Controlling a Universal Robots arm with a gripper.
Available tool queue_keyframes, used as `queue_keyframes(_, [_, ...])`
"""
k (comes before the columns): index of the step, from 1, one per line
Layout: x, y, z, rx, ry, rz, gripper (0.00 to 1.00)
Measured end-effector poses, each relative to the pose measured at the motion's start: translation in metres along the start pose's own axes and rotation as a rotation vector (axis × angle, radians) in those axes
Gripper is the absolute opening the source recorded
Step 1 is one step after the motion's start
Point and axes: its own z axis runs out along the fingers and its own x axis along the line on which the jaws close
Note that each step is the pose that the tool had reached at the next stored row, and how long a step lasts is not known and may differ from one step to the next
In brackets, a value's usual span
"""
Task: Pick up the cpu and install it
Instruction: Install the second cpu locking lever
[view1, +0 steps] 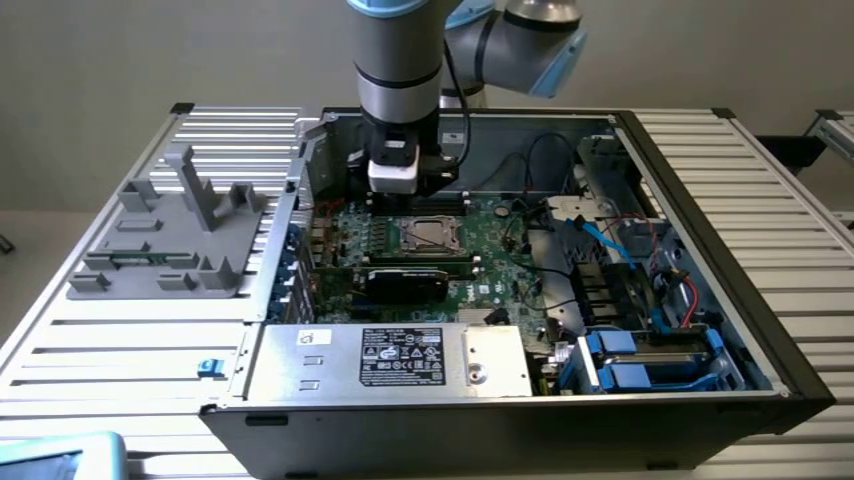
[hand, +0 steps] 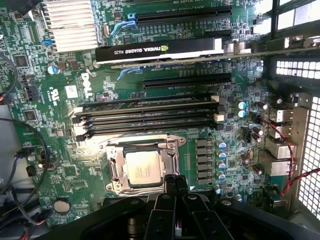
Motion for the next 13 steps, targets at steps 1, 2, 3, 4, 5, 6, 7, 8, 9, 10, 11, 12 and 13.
queue_keyframes(1, [-0.001,0.0008,-0.0002,0.0,0.0001,0.0,0.11])
queue_keyframes(2, [-0.001,0.0019,-0.0005,0.0003,0.0,0.0,0.11])
queue_keyframes(3, [-0.001,0.0039,-0.001,0.0017,-0.0003,0.0,0.11])
queue_keyframes(4, [-0.001,0.0059,-0.0014,0.0034,-0.0004,0.0,0.11])
queue_keyframes(5, [-0.001,0.0078,-0.0018,0.0056,-0.0006,0.0,0.11])
queue_keyframes(6, [-0.001,0.0095,-0.0022,0.0094,-0.0008,0.001,0.11])
queue_keyframes(7, [0.0,0.0109,-0.0024,0.0139,-0.001,0.002,0.11])
queue_keyframes(8, [0.0,0.0118,-0.0025,0.0199,-0.0012,0.004,0.11])
queue_keyframes(9, [0.0,0.0124,-0.0026,0.0265,-0.0012,0.007,0.11])
queue_keyframes(10, [0.0,0.013,-0.0025,0.0336,-0.0012,0.01,0.11])
queue_keyframes(11, [0.0,0.0136,-0.0022,0.0371,-0.0006,0.014,0.11])
queue_keyframes(12, [0.0,0.0141,-0.0019,0.038,0.0002,0.018,0.11])
queue_keyframes(13, [0.0,0.0145,-0.0015,0.0382,0.0012,0.021,0.11])
